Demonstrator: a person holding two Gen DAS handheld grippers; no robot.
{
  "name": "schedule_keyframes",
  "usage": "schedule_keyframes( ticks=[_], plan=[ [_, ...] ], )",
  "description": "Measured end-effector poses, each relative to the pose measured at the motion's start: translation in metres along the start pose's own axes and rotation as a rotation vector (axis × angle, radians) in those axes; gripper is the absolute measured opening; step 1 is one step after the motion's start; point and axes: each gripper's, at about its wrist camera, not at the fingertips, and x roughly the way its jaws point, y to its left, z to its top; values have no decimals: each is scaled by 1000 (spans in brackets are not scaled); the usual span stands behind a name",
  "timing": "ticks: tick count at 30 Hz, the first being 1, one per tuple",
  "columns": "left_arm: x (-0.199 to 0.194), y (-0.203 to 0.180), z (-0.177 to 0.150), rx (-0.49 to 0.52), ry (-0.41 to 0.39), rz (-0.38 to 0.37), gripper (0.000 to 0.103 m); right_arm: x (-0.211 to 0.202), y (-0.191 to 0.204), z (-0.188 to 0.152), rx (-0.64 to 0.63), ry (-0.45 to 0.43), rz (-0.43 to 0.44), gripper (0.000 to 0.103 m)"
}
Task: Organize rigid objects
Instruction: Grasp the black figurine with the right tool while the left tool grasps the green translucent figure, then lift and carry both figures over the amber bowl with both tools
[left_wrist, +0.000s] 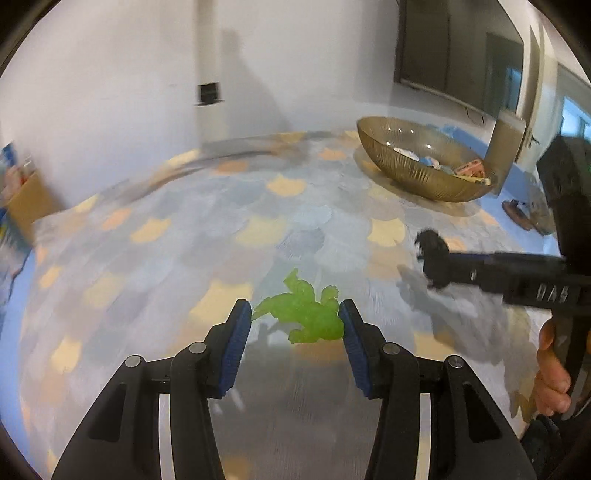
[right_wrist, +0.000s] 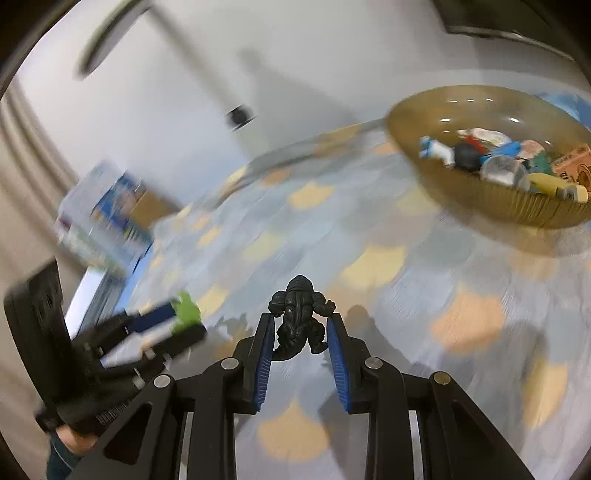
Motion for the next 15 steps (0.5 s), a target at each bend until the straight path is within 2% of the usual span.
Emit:
schedule_keyframes(
  ticks=[3, 6, 12, 15],
  plan=[
    [-13, 6, -17, -44, -18, 10, 46, 0, 25, -23, -96, 39, -44, 28],
    [-11, 8, -30, -74, -7, 21, 46, 2, 32, -40, -130, 68, -73, 28],
    [3, 7, -47, -89, 31, 65, 47, 3, 25, -59, -140, 106, -82, 28],
    [1, 5, -48, -75, 9, 59, 48, 3, 19, -60, -116, 121, -57, 31]
  ],
)
